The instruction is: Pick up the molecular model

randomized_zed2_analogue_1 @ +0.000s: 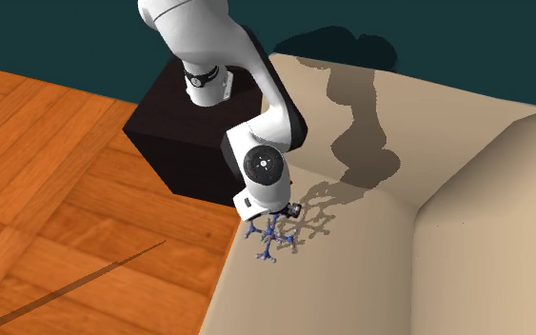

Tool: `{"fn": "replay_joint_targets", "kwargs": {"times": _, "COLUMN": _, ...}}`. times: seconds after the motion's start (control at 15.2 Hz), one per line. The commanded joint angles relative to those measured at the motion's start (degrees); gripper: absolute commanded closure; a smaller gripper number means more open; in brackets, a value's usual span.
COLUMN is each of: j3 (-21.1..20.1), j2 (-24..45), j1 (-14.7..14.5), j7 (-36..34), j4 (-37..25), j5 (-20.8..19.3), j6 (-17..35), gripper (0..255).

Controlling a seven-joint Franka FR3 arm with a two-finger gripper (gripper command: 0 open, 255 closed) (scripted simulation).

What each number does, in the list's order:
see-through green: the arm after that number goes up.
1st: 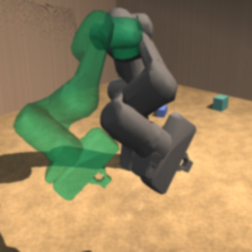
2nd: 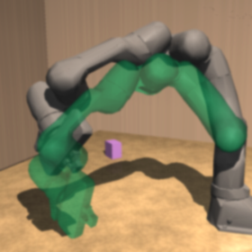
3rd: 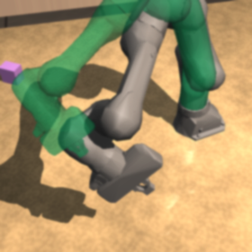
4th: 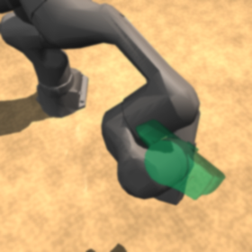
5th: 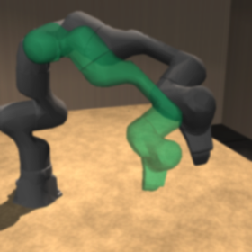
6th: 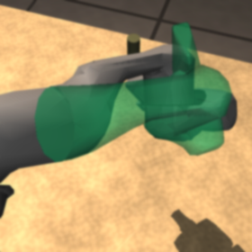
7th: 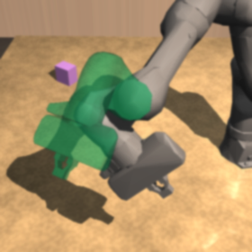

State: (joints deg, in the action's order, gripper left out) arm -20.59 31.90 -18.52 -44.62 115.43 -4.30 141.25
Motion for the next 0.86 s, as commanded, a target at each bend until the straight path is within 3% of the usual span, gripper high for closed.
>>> {"fn": "replay_joint_targets", "kwargs": {"times": 0.0, "j3": -0.4, "j2": -1.2, "j1": 0.3, "j7": 0.2, "j4": 0.2, "j5": 0.4, "j6": -1.0, "gripper": 255}}
{"fn": "replay_joint_targets", "kwargs": {"times": 0.79, "j3": -2.1, "j2": -7.3, "j1": 1.7, "j7": 1.0, "j4": 0.2, "j5": 2.7, "j6": -6.9, "gripper": 255}}
